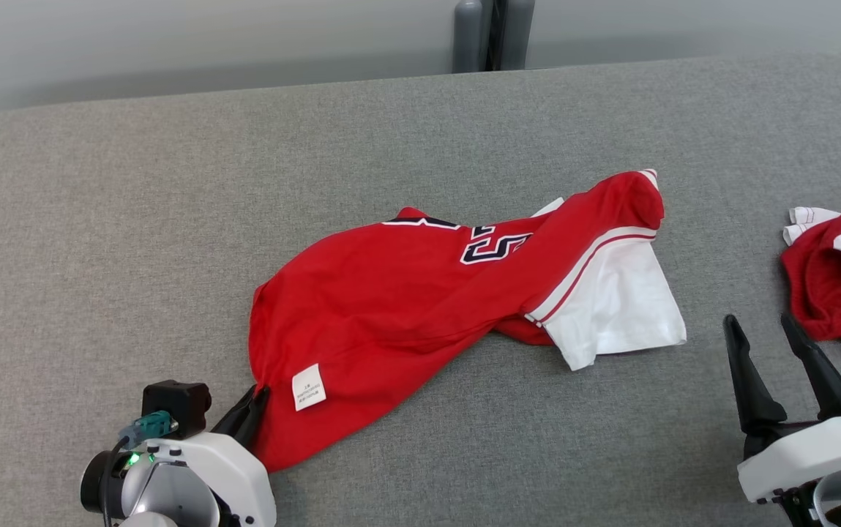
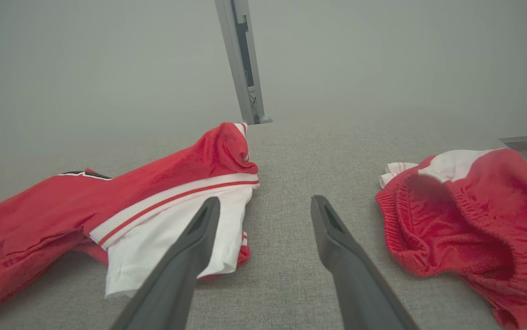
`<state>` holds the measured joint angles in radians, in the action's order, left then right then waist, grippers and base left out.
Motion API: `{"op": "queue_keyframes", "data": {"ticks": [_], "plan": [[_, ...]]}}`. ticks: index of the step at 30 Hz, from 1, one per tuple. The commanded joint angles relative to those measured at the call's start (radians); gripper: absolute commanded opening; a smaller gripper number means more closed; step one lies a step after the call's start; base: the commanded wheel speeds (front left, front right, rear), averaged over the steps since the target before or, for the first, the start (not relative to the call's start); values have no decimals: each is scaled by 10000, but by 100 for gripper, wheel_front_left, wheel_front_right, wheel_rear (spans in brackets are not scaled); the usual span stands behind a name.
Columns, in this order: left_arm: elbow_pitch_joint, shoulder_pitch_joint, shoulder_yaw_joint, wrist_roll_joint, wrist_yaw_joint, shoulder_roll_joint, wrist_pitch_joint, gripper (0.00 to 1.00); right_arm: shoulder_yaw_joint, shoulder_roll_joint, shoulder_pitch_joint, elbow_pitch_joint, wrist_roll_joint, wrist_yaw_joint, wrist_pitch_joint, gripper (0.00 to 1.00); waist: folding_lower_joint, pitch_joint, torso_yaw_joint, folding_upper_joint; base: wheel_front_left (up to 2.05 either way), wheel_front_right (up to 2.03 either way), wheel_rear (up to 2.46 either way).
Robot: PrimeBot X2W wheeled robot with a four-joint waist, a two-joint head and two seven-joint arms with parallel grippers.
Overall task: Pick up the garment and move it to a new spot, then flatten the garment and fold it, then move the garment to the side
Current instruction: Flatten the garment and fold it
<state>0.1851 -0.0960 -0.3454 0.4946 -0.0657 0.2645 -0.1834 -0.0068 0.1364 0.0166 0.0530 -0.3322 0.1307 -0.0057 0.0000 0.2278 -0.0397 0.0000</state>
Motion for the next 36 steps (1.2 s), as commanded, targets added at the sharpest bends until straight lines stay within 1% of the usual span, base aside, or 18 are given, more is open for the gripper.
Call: {"op": "queue_keyframes", "data": {"ticks": [1,3,7,14,15,16,20,24,29,35,36], "plan": [[-103,-136,41,-61,-88,61,59,0,-37,228,-46,-310,-100,1,276,100,0,55,34,0,0,0,0],[-187,-194,40,-99,-157,75,62,0,152,346,44,-692,-253,3,476,100,0,119,66,0,0,0,0],[-290,-268,21,-115,-191,88,94,0,701,553,383,-1492,-597,1,510,100,0,276,141,0,0,0,0],[-305,-440,-29,-177,-220,61,233,0,1644,716,1279,-2603,-1054,1,-37,100,0,462,274,0,0,0,0],[-310,-446,-33,-189,-220,63,279,0,1730,749,1386,-2687,-1105,3,-125,48,0,482,294,0,0,0,0],[-336,-475,-22,-213,-234,63,345,0,1830,795,1462,-2760,-1176,1,-197,0,0,500,315,0,0,0,0],[-422,-593,75,-222,-278,75,606,0,2050,977,1635,-2763,-1354,1,-367,0,0,524,372,0,0,0,0],[-666,-680,274,-235,-387,136,907,0,1961,1139,1692,-2468,-1293,1,-606,0,0,515,356,0,0,0,0],[-1410,-927,681,-353,-611,344,1358,0,1683,1349,1968,-1352,-1077,1,-957,0,0,413,259,0,0,0,0],[-2586,-1577,1201,-414,-772,701,1506,0,1176,1490,2775,378,-794,1,-1037,0,0,265,165,0,0,0,0],[-2998,-1861,1297,-457,-801,810,1443,0,987,1535,3091,888,-693,3,-970,0,0,210,165,0,0,0,0]]}}
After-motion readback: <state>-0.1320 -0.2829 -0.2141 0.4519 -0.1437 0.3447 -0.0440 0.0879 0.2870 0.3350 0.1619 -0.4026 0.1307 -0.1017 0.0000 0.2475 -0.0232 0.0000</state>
